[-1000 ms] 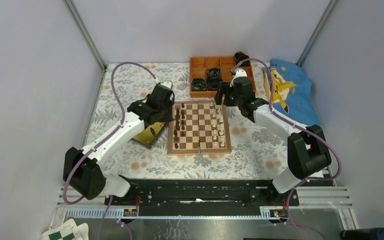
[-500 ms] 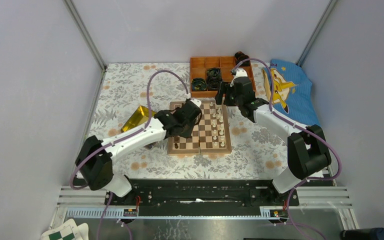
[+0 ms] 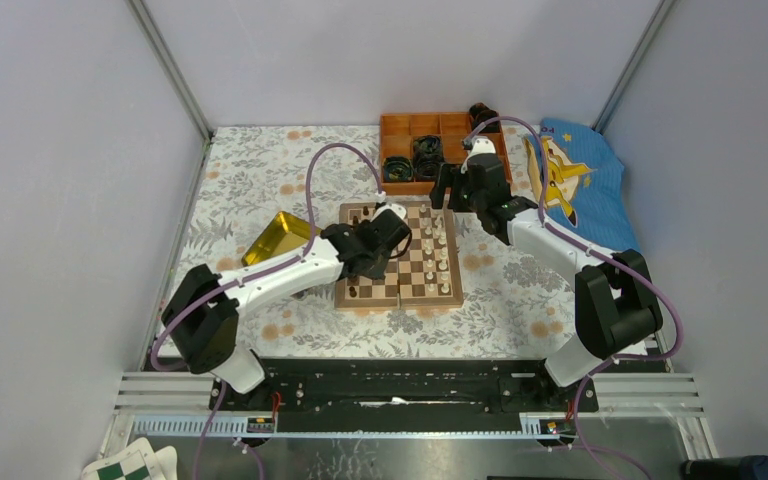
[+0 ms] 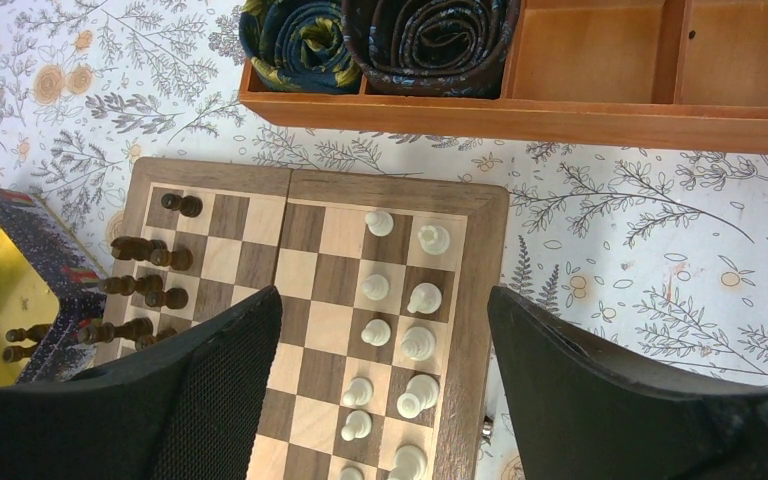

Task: Set up the chess pieces on the board
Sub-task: Place the chess piece on the chessboard.

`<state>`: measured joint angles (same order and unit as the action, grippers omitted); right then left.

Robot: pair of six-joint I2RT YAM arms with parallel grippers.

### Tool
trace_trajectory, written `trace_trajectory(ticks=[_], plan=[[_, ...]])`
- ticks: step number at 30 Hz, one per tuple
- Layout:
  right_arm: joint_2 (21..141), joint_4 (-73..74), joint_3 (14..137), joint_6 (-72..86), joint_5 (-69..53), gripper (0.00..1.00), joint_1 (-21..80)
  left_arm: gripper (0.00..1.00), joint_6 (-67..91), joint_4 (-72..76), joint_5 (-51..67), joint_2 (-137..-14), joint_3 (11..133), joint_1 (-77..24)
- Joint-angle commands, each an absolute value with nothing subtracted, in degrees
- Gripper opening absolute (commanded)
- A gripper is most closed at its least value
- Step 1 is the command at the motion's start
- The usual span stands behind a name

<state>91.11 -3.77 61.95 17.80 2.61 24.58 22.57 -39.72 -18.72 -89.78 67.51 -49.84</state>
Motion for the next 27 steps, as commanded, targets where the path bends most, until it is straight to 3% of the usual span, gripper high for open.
trace_trajectory(ticks=[1, 2, 3, 27], plan=[[88.77, -5.89, 61.66, 17.57, 4.37, 0.89, 23.78, 0.0, 24.02, -39.73, -21.99, -91.12, 66.65, -49.71], [88.77, -5.89, 61.62, 17.58, 4.47, 0.98, 23.8, 0.0, 24.18, -39.65, -21.9, -91.33, 66.66, -49.64], [88.77, -5.82, 61.68, 17.44, 4.48, 1.0, 23.77, 0.0, 24.44, -39.56, -21.75, -91.47, 66.61, -49.65], [89.12, -6.08, 61.61, 17.31, 4.83, 1.0, 23.73, 0.0, 25.75, -35.27, -15.43, -91.18, 62.69, -45.97]])
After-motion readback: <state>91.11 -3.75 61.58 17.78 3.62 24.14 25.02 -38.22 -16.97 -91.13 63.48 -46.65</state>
